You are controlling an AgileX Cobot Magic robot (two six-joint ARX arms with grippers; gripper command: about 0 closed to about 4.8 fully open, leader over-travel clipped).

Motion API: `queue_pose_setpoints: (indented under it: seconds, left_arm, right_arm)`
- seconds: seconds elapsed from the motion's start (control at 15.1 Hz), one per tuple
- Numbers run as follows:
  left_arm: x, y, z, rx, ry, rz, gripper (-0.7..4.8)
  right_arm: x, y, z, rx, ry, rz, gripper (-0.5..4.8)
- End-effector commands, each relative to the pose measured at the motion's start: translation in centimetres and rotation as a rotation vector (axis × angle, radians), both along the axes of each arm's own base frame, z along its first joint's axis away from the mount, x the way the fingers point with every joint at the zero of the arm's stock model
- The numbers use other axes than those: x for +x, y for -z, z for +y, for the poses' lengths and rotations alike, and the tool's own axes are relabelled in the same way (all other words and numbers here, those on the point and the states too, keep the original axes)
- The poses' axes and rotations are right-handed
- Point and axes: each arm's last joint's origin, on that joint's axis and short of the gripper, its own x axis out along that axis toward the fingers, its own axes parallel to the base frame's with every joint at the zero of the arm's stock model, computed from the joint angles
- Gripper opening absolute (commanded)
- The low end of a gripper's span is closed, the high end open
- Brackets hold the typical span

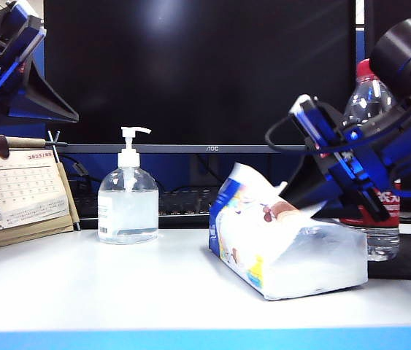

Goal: Pull out a tissue from the tissue dispenser, then press the switch of the alcohol sanitizer bottle to drop some sanitizer on the paper tissue, and finally place the treated tissue on the table.

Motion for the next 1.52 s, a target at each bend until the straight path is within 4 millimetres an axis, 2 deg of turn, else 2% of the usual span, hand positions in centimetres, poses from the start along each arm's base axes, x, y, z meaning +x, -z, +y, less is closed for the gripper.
queue_pose_setpoints:
  seconds: [0.07, 0.33, 0.46, 0.53, 0.6, 0.73, 0.79, 0.86, 0.99, 1.13, 1.26, 1.32, 1.52]
  left_arm:
    - [0.0, -0.3, 0.0, -0.001, 0.005, -0.022, -0.05]
    - [0.0, -0.3, 0.0, 0.006, 0.001, -0.026, -0.05]
    - [0.1, -0.2, 0.1, 0.033, -0.018, -0.043, -0.05]
    - [0.1, -0.2, 0.1, 0.039, -0.018, -0.048, -0.05]
    - [0.1, -0.3, 0.1, 0.047, -0.015, -0.056, -0.05]
    - [0.1, -0.3, 0.1, 0.06, -0.01, -0.072, -0.05]
    - [0.1, -0.3, 0.1, 0.064, -0.008, -0.081, -0.05]
    - [0.1, -0.4, 0.1, 0.069, -0.006, -0.099, -0.05]
    - [0.2, -1.0, 0.0, 0.054, 0.01, -0.158, -0.05]
    - [0.4, -2.1, -0.1, 0.028, 0.02, -0.275, -0.05]
    - [0.5, -2.7, -0.1, 0.019, 0.017, -0.343, -0.05]
    - [0.6, -2.7, -0.1, 0.017, 0.019, -0.353, -0.05]
    - [1.3, -2.1, -0.2, -0.013, 0.015, -0.343, -0.05]
  right_arm:
    - [0.2, -0.5, 0.2, 0.047, -0.014, -0.017, -0.01]
    - [-0.2, -2.8, 0.1, 0.137, -0.041, -0.054, -0.02]
    - [-0.9, -5.9, -0.1, 0.179, -0.044, -0.169, -0.02]
    - [-1.1, -6.7, -0.2, 0.19, -0.044, -0.196, -0.02]
    - [-1.6, -8.9, -0.4, 0.233, -0.034, -0.241, -0.02]
    - [-2.0, -11.8, -0.5, 0.304, -0.023, -0.283, -0.02]
    - [-2.0, -12.6, -0.5, 0.321, -0.021, -0.293, -0.02]
    - [-1.9, -14.4, -0.4, 0.361, -0.025, -0.315, -0.02]
    - [-1.7, -17.8, 0.1, 0.415, -0.047, -0.38, -0.02]
    - [-2.0, -20.4, 0.8, 0.446, -0.051, -0.448, -0.02]
    - [-1.8, -20.3, 1.3, 0.442, -0.024, -0.446, -0.02]
    - [-1.2, -19.6, 1.8, 0.436, -0.039, -0.423, -0.01]
    - [2.3, -16.3, 3.5, 0.435, -0.078, -0.391, -0.01]
